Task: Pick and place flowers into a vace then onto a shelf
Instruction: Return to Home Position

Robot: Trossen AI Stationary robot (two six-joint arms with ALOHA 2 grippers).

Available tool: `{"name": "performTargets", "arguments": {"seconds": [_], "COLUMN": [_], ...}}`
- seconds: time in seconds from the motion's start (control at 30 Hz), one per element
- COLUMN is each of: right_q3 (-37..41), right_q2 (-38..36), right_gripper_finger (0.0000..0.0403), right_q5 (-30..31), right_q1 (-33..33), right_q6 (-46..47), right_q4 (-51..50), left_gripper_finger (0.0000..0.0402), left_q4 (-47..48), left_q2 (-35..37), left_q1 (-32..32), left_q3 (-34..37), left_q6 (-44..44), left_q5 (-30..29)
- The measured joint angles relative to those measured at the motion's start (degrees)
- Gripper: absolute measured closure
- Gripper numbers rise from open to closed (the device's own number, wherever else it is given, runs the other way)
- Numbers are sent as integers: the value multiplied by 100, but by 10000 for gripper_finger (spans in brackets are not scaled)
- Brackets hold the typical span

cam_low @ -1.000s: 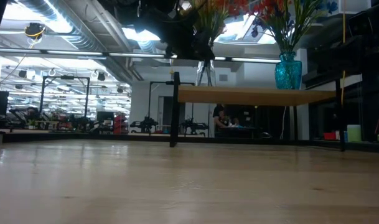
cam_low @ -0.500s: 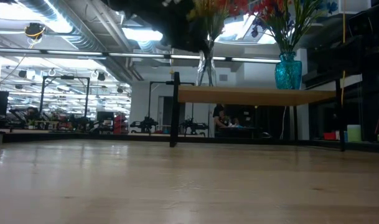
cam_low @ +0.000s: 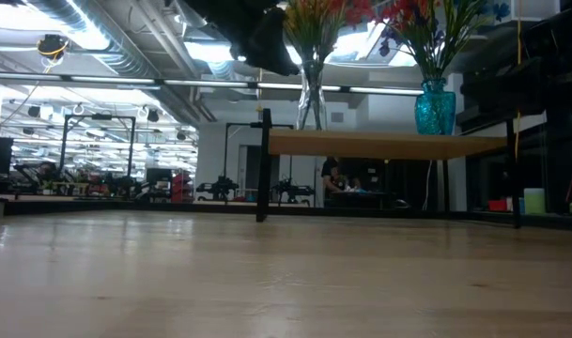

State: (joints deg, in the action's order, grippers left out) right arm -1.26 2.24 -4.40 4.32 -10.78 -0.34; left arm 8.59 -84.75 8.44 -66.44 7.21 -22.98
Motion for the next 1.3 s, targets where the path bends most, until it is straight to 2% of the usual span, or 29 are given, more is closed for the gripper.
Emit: {"name": "performTargets", "arguments": {"seconds": [0.17, 0.33, 0.47, 0.57, 0.93, 1.2, 1.3], "right_q3": [0, 0, -5, -7, -7, -7, -4], "right_q2": [0, 30, 111, 153, 151, 151, 151], "right_gripper_finger": [395, 395, 395, 395, 395, 395, 395], "right_q5": [-6, -9, -12, -13, 28, 35, 39], "right_q1": [0, 0, 0, 0, 0, -2, 0], "right_q6": [62, 207, 216, 216, 216, 321, 418], "right_q4": [2, 2, 12, 16, 4, 2, 2], "left_gripper_finger": [311, 369, 397, 399, 399, 397, 397], "left_q4": [-983, -2348, -3465, -3874, -4186, -4062, -3330], "left_q2": [127, 712, 1479, 2103, 4476, 5859, 6282], "left_q1": [-177, -308, -295, -187, -56, -56, -56], "left_q3": [991, 2378, 3436, 4095, 5895, 6591, 6586], "left_q6": [-74, -244, -209, -214, -503, -450, -563], "left_q5": [4, 130, 1039, 1473, 1518, 1517, 1519]}}
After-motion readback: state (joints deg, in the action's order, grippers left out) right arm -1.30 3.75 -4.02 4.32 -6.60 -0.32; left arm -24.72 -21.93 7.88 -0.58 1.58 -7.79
